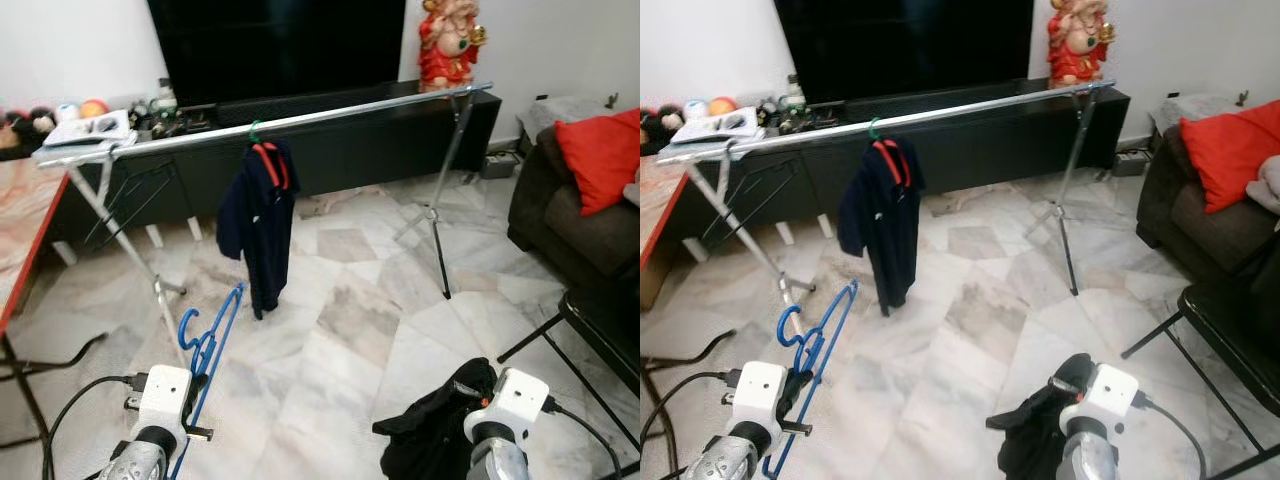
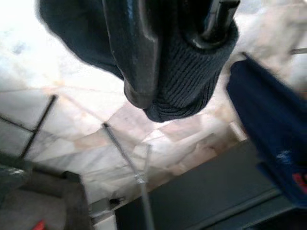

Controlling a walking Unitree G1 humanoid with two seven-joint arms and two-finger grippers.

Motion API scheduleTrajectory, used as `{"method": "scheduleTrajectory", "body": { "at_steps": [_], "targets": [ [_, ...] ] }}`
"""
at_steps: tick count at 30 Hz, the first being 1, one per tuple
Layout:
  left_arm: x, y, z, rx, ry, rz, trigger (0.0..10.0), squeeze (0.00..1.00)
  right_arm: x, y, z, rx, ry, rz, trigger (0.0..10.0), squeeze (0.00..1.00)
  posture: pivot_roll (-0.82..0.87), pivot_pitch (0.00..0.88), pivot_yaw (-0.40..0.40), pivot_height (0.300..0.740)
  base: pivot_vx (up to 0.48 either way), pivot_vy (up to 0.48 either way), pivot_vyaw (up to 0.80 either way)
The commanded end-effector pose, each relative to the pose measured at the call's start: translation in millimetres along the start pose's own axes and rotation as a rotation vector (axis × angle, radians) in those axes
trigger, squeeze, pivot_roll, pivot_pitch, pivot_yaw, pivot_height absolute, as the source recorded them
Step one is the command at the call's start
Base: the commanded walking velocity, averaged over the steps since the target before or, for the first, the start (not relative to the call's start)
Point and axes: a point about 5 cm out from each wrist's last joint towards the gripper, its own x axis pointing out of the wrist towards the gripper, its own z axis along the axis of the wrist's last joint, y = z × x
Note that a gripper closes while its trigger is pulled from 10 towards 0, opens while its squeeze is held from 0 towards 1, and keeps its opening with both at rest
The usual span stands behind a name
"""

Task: Hang hanger

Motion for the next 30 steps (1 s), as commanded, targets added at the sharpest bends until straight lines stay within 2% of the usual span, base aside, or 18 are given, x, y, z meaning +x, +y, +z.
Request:
{"method": "scheduleTrajectory", "body": {
  "at_steps": [1, 8, 15, 20, 30],
  "targets": [
    [1.4, -1.4, 2.2, -0.009, -0.004, -0.004, 10.0, 0.00, 2.4, -0.5, 5.9, -0.005, -0.025, 0.004, 10.0, 0.00, 0.06, 0.050, 0.039, 0.740, -0.289, 0.000, 0.00],
    [1.8, -1.8, 3.0, -0.011, -0.005, -0.005, 10.0, 0.00, 3.8, 0.3, 8.0, -0.026, -0.032, 0.018, 10.0, 0.00, 0.06, 0.051, 0.039, 0.740, -0.288, 0.000, 0.00],
    [2.6, -2.1, 3.8, -0.012, -0.006, -0.006, 10.0, 0.00, 4.6, 2.0, 8.2, -0.022, -0.029, 0.021, 10.0, 0.00, 0.06, 0.052, 0.038, 0.740, -0.288, 0.000, 0.70],
    [3.1, -3.7, 4.5, -0.012, -0.007, -0.011, 10.0, 0.00, 5.3, 1.8, 7.7, -0.005, -0.020, 0.015, 10.0, 0.00, 0.06, 0.052, 0.038, 0.740, -0.286, 0.000, 0.00],
    [4.6, -8.8, 8.8, -0.041, -0.026, -0.050, 10.0, 0.00, 8.4, 3.5, 10.5, 0.004, -0.022, 0.020, 10.0, 0.00, 0.06, 0.049, 0.036, 0.740, 0.000, 0.000, 0.00]
  ]
}}
